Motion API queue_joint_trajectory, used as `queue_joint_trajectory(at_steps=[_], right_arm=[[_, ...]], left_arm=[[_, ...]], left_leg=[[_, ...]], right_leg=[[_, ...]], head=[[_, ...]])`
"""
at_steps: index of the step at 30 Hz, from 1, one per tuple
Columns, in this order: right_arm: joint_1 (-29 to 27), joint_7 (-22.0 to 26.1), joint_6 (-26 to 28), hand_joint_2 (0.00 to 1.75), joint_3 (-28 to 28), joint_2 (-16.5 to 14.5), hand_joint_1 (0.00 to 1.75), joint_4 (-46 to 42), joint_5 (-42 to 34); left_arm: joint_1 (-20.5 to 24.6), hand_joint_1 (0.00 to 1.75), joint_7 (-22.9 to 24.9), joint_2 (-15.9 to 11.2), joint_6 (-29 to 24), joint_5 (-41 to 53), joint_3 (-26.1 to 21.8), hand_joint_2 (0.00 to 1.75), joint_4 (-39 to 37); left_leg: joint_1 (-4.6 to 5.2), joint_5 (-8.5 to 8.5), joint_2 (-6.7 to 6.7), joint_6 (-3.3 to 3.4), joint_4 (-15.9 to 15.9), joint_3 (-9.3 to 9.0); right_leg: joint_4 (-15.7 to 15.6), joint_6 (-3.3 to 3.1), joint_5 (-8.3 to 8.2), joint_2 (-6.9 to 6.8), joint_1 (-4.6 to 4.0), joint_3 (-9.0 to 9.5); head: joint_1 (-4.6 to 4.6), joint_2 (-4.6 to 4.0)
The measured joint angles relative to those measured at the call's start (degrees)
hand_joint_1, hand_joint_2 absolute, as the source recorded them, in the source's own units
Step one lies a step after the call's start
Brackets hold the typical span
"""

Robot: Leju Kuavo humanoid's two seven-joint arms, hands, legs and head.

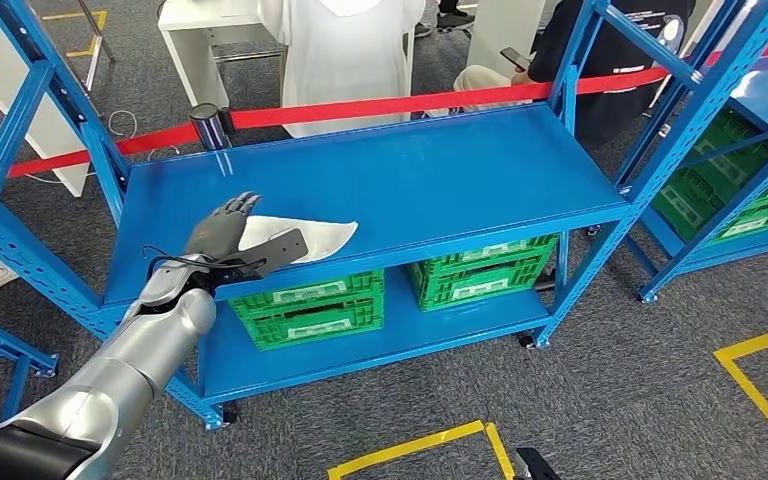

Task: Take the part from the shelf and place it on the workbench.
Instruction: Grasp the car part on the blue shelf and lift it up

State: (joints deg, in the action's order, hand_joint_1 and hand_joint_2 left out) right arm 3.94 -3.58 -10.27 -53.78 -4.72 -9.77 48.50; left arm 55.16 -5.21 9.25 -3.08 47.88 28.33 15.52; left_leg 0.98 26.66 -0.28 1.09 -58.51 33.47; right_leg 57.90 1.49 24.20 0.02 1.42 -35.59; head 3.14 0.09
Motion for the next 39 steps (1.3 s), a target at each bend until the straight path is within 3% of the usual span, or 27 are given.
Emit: queue_joint_trajectory(at_steps=[3,5,7,8,9,10,12,14,17,19,22,23,24,25,27,29,32,34,37,38,39], right_arm=[[0.0,0.2,0.0,0.0,0.0,0.0,0.0,0.0,0.2],[0.0,0.3,0.0,0.0,0.0,0.0,0.0,0.0,0.2],[0.0,0.4,0.0,0.0,0.0,0.0,0.0,0.0,0.3],[-0.1,0.4,0.0,0.0,0.0,0.0,0.0,0.0,0.3],[-0.1,0.4,0.0,0.0,0.0,0.1,0.0,0.0,0.4],[-0.1,0.4,0.0,0.0,0.0,0.1,0.0,0.0,0.4],[0.0,0.4,0.0,0.0,0.0,0.2,0.0,0.0,0.5],[0.1,0.4,0.0,0.0,0.0,0.2,0.0,0.0,0.5],[0.1,0.3,0.0,0.0,0.0,0.2,0.0,0.0,0.7],[0.1,0.2,0.0,0.0,0.0,0.2,0.0,0.0,0.8],[0.1,0.3,-0.1,0.0,0.0,0.3,0.0,0.0,1.1],[0.1,0.4,-0.1,0.0,0.0,0.3,0.0,0.0,1.2],[0.0,0.4,-0.2,0.0,0.0,0.3,0.0,0.0,1.3],[0.0,0.5,-0.3,0.0,0.0,0.3,0.0,0.0,1.4],[0.0,0.5,-0.5,0.0,0.0,0.2,0.0,0.0,1.6],[0.1,0.5,-0.7,0.0,0.0,0.2,0.0,0.0,1.7],[0.1,0.5,-0.8,0.0,0.0,0.2,0.0,0.0,1.7],[0.1,0.5,-0.8,0.0,-0.1,0.3,0.0,0.0,1.7],[0.1,0.5,-0.7,0.0,-0.1,0.3,0.0,0.0,1.7],[0.0,0.5,-0.7,0.0,-0.1,0.3,0.0,0.0,1.7],[0.0,0.5,-0.7,0.0,-0.1,0.4,0.0,0.0,1.7]], left_arm=[[0.0,0.0,0.1,0.0,0.0,-0.3,0.0,0.0,0.0],[0.0,0.0,0.1,0.1,0.0,-0.4,0.0,0.0,0.0],[-0.2,0.0,0.1,0.1,0.1,-0.4,0.0,0.0,0.0],[-0.3,0.0,0.0,0.1,0.1,-0.4,0.0,0.0,-0.1],[-0.4,0.0,0.0,0.1,0.2,-0.4,0.0,0.0,-0.1],[-0.5,0.0,-0.1,0.1,0.3,-0.3,0.0,0.0,-0.1],[-0.5,0.0,-0.1,0.1,0.3,-0.3,0.0,0.0,-0.1],[-0.3,0.0,-0.1,0.0,0.6,-0.3,0.0,0.0,-0.1],[-0.3,0.0,0.1,-0.1,1.7,0.2,0.0,0.0,-0.2],[-0.3,0.0,0.4,-0.3,2.5,0.8,0.4,0.0,-0.2],[-0.6,0.0,0.7,-0.9,2.9,1.4,1.3,0.0,-0.5],[-1.0,0.0,0.8,-1.0,2.9,1.5,1.4,0.0,-0.6],[-1.3,0.0,0.9,-1.1,2.7,1.4,1.5,0.0,-0.6],[-1.6,0.0,0.9,-1.2,2.5,1.4,1.6,0.0,-0.7],[-1.7,0.0,0.9,-1.3,2.0,1.1,1.8,0.0,-0.7],[-1.5,0.0,0.9,-1.3,1.8,1.0,1.8,0.0,-0.5],[-1.5,0.0,0.9,-1.3,1.7,0.9,1.9,0.0,-0.4],[-1.4,0.0,0.8,-1.3,1.7,0.7,1.9,0.0,-0.4],[-1.5,0.0,0.7,-1.1,1.4,0.2,1.9,0.0,-0.4],[-1.6,0.0,0.7,-1.0,1.3,0.1,1.9,0.0,-0.4],[-1.8,0.0,0.7,-1.0,1.3,0.0,1.9,0.0,-0.5]], left_leg=[[-0.35,-0.74,0.12,0.82,0.8,-0.21],[-0.61,-1.12,0.24,1.17,1.2,-0.1],[-0.62,-1.21,0.28,1.17,1.0,0.29],[-0.62,-1.23,0.3,1.13,0.9,0.47],[-0.65,-1.23,0.29,1.05,0.7,0.64],[-0.72,-1.19,0.28,0.89,0.5,0.77],[-0.79,-0.94,0.23,0.26,-0.1,1.04],[-0.68,-0.82,0.15,-0.58,-0.6,1.34],[-0.73,-1.0,0.09,-1.69,-0.4,1.51],[-0.89,0.51,0.1,-2.4,-2.4,2.43],[-1.02,5.62,0.12,-2.89,-12.4,6.79],[-1.02,6.58,0.13,-2.87,-15.4,8.07],[-1.0,6.48,0.12,-2.73,-16.4,8.46],[-0.94,5.33,0.11,-2.43,-15.0,7.68],[-0.6,1.9,0.09,-1.4,-7.3,3.69],[-0.2,0.28,0.19,-0.8,-1.3,0.59],[-0.1,-0.08,0.25,-0.54,0.1,0.03],[-0.4,-0.63,0.3,0.02,0.8,-0.1],[-0.59,-0.89,0.38,0.45,1.1,0.01],[-0.59,-0.83,0.39,0.49,1.1,0.08],[-0.62,-0.76,0.4,0.49,1.0,0.12]], right_leg=[[1.1,0.47,0.96,0.04,0.06,-0.51],[6.5,0.67,4.47,0.06,0.05,-2.87],[14.5,0.79,8.28,0.06,0.03,-6.3],[16.9,0.79,9.0,0.06,0.05,-7.22],[16.9,0.77,8.57,0.05,0.08,-7.04],[14.4,0.73,7.11,0.02,0.13,-5.53],[6.4,0.63,4.07,0.0,0.14,-1.05],[2.1,0.02,3.12,0.15,0.03,1.13],[1.9,-1.29,2.94,0.31,-0.17,0.91],[1.7,-2.06,2.67,0.29,-0.09,0.87],[1.7,-2.64,2.52,0.25,-0.17,0.71],[1.7,-2.73,2.48,0.26,-0.25,0.65],[1.7,-2.78,2.45,0.3,-0.36,0.61],[1.7,-2.81,2.43,0.34,-0.48,0.6],[1.7,-2.8,2.39,0.38,-0.7,0.64],[1.7,-2.49,2.3,0.29,-0.83,0.51],[1.6,-1.58,2.08,0.17,-0.63,0.31],[3.0,-0.95,3.18,0.17,-0.67,-0.36],[12.4,-0.25,8.14,0.18,-0.54,-4.77],[15.6,-0.09,9.18,0.17,-0.48,-6.3],[17.0,0.04,9.21,0.16,-0.42,-7.03]], head=[[0.08,0.0],[0.3,0.0],[0.44,0.0],[0.44,0.0],[0.44,0.0],[0.44,0.0],[0.45,0.0],[0.41,0.0],[0.39,0.0],[0.28,0.0],[0.11,0.0],[0.11,0.0],[0.1,0.0],[0.08,0.0],[0.08,0.0],[0.09,0.0],[0.08,0.0],[0.22,0.0],[0.51,0.0],[0.52,0.0],[0.52,0.0]])
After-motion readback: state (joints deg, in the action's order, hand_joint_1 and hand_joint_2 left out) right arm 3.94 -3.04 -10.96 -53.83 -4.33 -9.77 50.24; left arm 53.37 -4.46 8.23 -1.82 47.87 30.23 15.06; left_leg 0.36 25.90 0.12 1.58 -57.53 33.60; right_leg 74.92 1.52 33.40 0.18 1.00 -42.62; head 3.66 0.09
